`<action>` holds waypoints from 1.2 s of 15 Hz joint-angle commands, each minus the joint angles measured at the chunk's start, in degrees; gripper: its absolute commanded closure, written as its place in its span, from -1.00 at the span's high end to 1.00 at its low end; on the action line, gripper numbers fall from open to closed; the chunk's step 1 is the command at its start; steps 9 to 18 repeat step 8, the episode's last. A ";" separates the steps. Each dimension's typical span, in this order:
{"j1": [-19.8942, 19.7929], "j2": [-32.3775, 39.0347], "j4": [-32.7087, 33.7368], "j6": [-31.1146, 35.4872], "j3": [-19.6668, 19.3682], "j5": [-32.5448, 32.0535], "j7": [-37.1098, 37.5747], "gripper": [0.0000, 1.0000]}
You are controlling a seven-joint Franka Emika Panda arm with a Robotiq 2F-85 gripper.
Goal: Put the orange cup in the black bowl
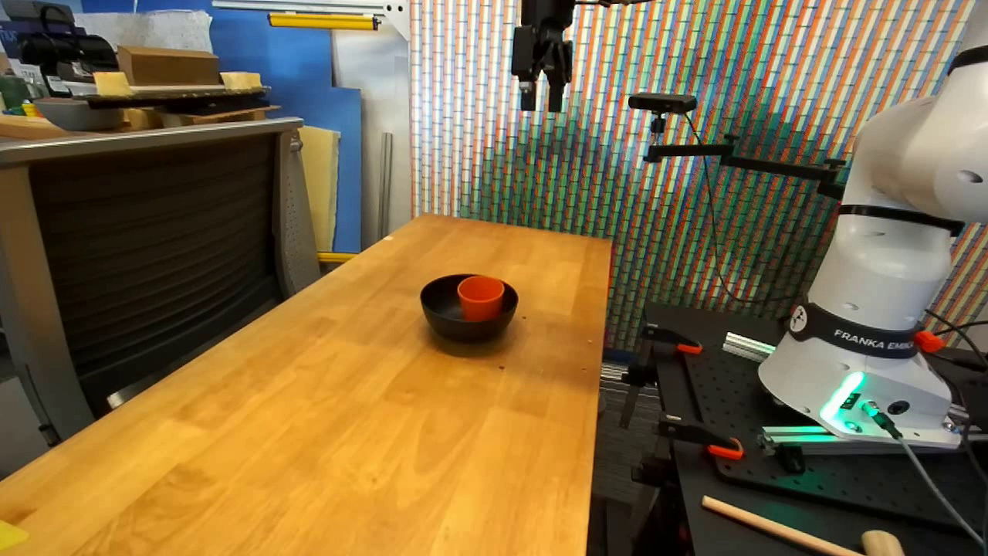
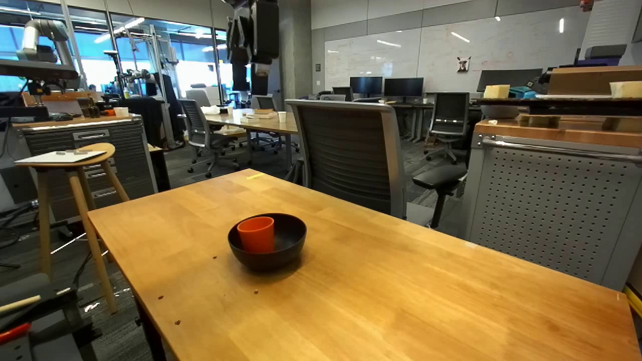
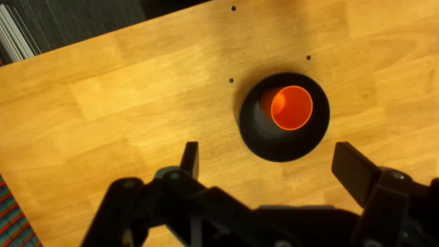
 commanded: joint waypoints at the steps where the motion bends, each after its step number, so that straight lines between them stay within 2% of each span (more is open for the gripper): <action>1: 0.35 -1.07 -0.38 -1.72 0.48 -0.40 -1.34 1.00; 18: 0.21 0.17 -0.57 -0.94 0.46 0.00 -1.01 1.00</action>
